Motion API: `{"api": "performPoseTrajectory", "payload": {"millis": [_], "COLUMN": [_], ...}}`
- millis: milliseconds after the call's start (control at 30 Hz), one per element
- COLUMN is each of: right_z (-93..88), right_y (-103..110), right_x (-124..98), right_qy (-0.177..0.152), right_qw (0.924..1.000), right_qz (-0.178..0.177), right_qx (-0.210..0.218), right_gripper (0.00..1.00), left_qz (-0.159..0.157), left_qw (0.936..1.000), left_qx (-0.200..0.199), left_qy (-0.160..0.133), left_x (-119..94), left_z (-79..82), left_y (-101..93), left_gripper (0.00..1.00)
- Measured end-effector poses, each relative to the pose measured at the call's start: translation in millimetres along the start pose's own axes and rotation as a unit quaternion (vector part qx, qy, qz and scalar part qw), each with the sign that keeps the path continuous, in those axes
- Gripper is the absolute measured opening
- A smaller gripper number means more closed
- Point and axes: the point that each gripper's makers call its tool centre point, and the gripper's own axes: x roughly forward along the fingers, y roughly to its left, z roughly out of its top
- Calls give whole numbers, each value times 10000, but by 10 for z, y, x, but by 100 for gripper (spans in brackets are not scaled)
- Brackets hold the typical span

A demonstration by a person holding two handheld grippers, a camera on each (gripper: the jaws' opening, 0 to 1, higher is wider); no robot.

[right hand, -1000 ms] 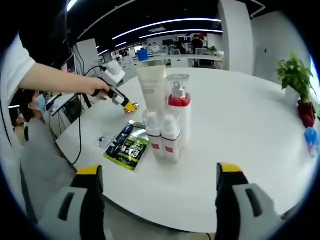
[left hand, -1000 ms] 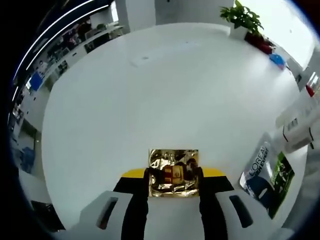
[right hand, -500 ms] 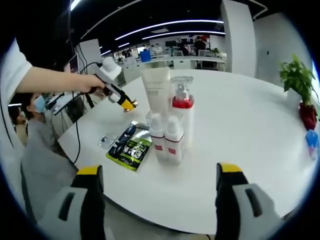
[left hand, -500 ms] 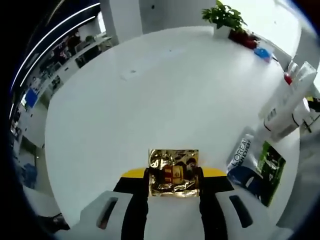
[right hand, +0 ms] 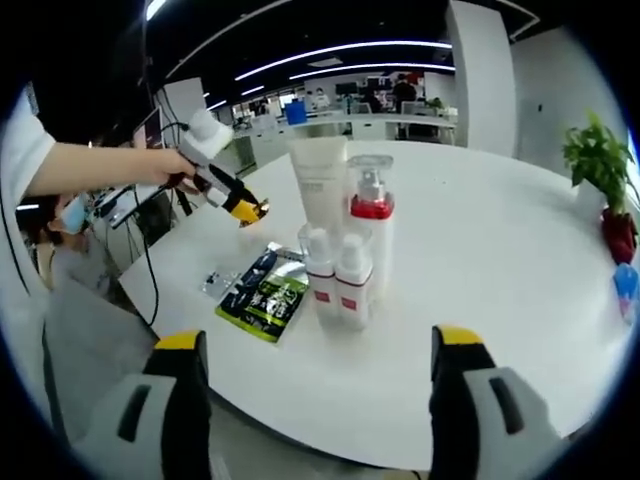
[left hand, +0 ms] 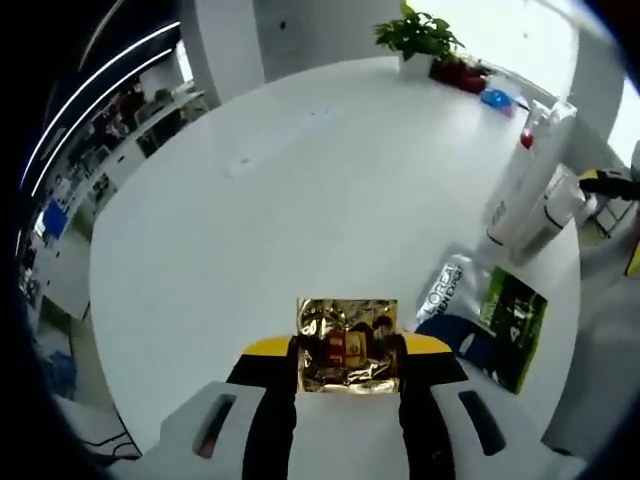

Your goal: Arrange the skincare products in the storage area until every visible bottle or jar stands upright without overlapping.

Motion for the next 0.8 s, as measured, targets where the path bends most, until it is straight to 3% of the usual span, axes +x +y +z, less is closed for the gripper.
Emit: {"api": "performPoseTrajectory", "payload": {"millis": [800], "right_z": [95], "right_y": [34], "right_x": [-43], "right_qy": [-244], "right_qw": [9997], "right_qz": [11], "right_qx": [-94], "right_gripper": [82], "left_qz": [-265], "left_qw": [9971], "left_qx": [581], "left_qy": [-419], "left_x": [-465], "left_z": [69], "left_y": [-671], "left_gripper": [36]}}
